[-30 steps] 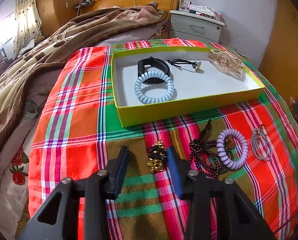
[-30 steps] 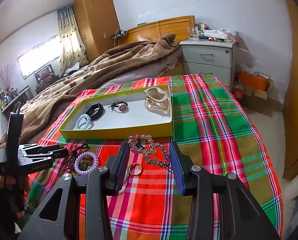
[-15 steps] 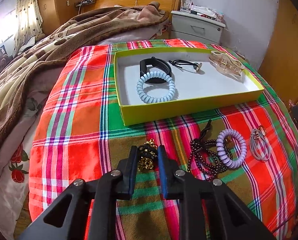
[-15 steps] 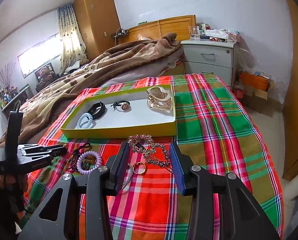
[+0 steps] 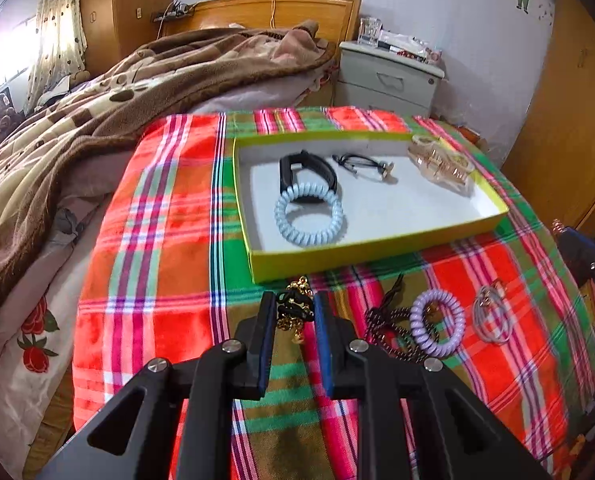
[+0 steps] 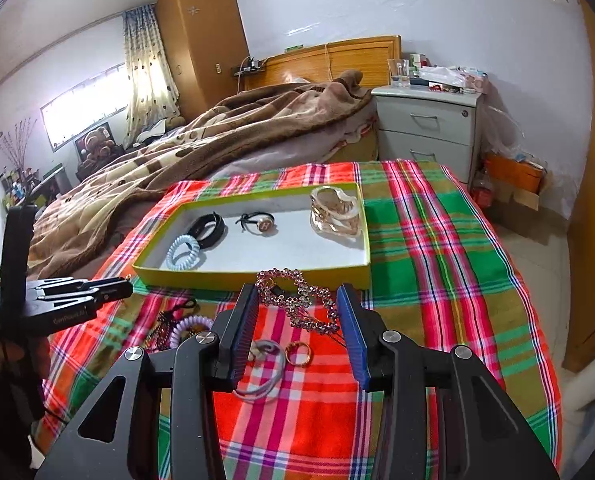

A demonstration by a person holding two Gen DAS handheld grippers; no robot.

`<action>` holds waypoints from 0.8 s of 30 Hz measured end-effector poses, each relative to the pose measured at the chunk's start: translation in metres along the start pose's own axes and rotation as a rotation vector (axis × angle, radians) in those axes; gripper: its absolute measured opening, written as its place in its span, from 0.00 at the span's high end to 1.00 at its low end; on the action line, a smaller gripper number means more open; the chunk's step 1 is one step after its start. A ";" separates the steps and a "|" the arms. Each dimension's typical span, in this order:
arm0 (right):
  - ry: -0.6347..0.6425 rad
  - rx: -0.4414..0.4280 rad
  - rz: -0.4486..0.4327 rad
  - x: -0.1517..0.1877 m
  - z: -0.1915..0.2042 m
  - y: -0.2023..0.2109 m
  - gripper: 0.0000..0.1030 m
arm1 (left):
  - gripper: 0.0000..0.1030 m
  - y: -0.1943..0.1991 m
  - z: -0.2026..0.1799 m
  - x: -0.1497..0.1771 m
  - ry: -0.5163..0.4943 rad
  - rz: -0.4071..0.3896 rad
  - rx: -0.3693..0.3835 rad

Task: Organize jewelry
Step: 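Carry the hair tie with the left tool while the right tool carries the clip to the box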

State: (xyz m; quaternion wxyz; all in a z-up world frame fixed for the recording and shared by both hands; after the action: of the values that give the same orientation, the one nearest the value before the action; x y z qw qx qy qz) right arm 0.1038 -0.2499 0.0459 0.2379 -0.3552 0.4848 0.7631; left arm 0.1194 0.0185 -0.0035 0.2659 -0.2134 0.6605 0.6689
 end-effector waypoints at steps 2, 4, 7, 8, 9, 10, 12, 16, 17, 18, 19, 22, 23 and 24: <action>0.005 0.001 0.002 -0.004 0.001 -0.002 0.59 | 0.81 0.004 0.000 -0.007 0.003 -0.011 0.015; 0.008 0.000 0.000 -0.008 0.003 -0.004 0.59 | 0.81 0.007 0.000 -0.014 0.008 -0.021 0.034; 0.016 0.001 0.002 -0.015 0.005 -0.009 0.59 | 0.81 0.009 -0.002 -0.027 0.004 -0.037 0.046; 0.019 0.003 0.007 -0.017 0.005 -0.011 0.59 | 0.81 0.009 -0.003 -0.032 0.002 -0.044 0.050; 0.020 0.006 0.013 -0.019 0.005 -0.015 0.59 | 0.81 0.008 -0.004 -0.036 0.003 -0.048 0.055; 0.022 0.004 0.015 -0.021 0.005 -0.018 0.59 | 0.81 0.008 -0.005 -0.041 0.003 -0.051 0.063; 0.022 0.006 0.023 -0.026 0.005 -0.024 0.59 | 0.81 0.007 -0.009 -0.050 -0.002 -0.060 0.078; 0.015 0.004 0.029 -0.036 0.002 -0.039 0.59 | 0.81 0.000 -0.016 -0.069 -0.008 -0.061 0.105; 0.015 0.006 0.032 -0.038 0.001 -0.043 0.59 | 0.81 -0.003 -0.017 -0.073 -0.012 -0.060 0.112; 0.013 0.007 0.036 -0.041 0.000 -0.047 0.59 | 0.81 -0.007 -0.019 -0.078 -0.012 -0.056 0.116; 0.011 0.010 0.040 -0.043 -0.001 -0.051 0.59 | 0.81 -0.008 -0.021 -0.081 -0.013 -0.053 0.120; 0.005 0.024 0.049 -0.046 -0.006 -0.063 0.59 | 0.81 -0.018 -0.029 -0.091 -0.017 -0.045 0.141; -0.004 0.030 0.054 -0.047 -0.008 -0.067 0.59 | 0.81 -0.022 -0.032 -0.095 -0.019 -0.038 0.151; -0.008 0.032 0.058 -0.047 -0.010 -0.070 0.59 | 0.81 -0.027 -0.035 -0.097 -0.017 -0.031 0.155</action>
State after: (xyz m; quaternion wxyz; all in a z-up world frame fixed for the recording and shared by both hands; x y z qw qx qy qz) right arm 0.1868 -0.2307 0.0398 0.2235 -0.3339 0.5060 0.7633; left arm 0.2086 -0.0238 0.0362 0.2979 -0.1966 0.7046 0.6133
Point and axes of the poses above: each gripper's, at about its wrist camera, not at the fingertips, and y roughly against the way its jaws point, z to its left, x to its underside, the point moved 1 cm from there along -y, roughly the way its jaws point, and after that the axes turned 8 degrees about -x, right-handed, at the moved point
